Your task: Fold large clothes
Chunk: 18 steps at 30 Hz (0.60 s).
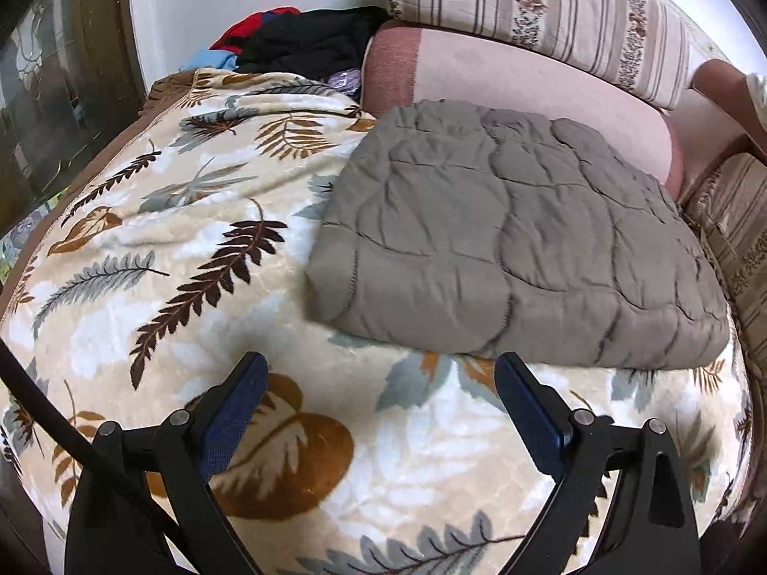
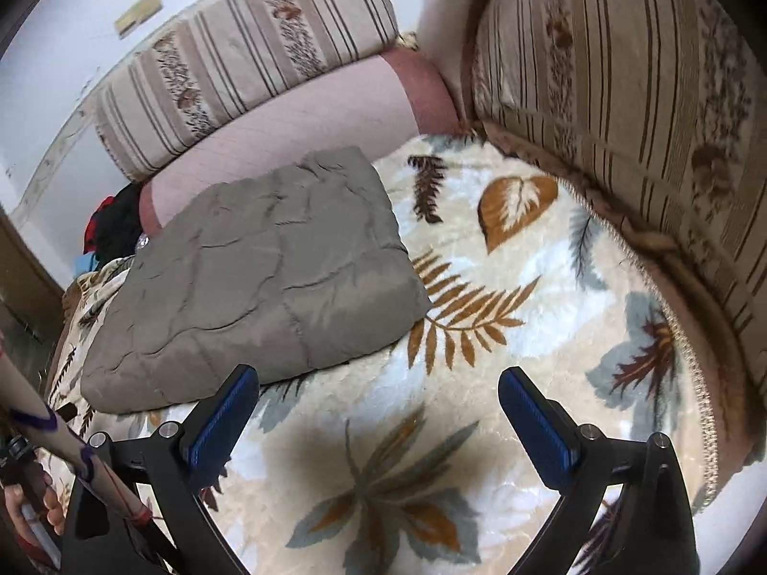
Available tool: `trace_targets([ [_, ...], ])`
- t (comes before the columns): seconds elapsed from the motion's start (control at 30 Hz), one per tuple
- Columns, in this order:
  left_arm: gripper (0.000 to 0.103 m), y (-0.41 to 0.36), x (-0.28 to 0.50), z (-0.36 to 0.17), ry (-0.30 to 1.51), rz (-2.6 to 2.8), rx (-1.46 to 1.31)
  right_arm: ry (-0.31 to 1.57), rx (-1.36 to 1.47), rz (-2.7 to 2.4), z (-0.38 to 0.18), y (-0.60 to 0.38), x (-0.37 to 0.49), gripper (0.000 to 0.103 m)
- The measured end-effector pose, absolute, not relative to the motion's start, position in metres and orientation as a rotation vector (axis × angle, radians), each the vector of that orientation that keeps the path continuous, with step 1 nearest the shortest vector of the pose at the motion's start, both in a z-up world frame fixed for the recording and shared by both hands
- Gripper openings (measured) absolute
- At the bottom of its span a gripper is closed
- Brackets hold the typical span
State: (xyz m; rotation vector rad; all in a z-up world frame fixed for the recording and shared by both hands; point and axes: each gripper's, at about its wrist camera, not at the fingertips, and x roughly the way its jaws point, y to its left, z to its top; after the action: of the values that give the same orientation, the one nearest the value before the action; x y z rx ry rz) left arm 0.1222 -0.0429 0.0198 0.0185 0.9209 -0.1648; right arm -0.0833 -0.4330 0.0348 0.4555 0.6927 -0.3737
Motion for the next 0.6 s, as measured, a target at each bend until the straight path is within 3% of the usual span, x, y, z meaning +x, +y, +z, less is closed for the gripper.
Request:
trace_targets([
  [0.6, 0.095, -0.002, 0.075, 0.039, 0.869, -0.136, -0.026, 0.748, 0.417, -0.294, 0.031, -0.388, -0.075, 0.102],
])
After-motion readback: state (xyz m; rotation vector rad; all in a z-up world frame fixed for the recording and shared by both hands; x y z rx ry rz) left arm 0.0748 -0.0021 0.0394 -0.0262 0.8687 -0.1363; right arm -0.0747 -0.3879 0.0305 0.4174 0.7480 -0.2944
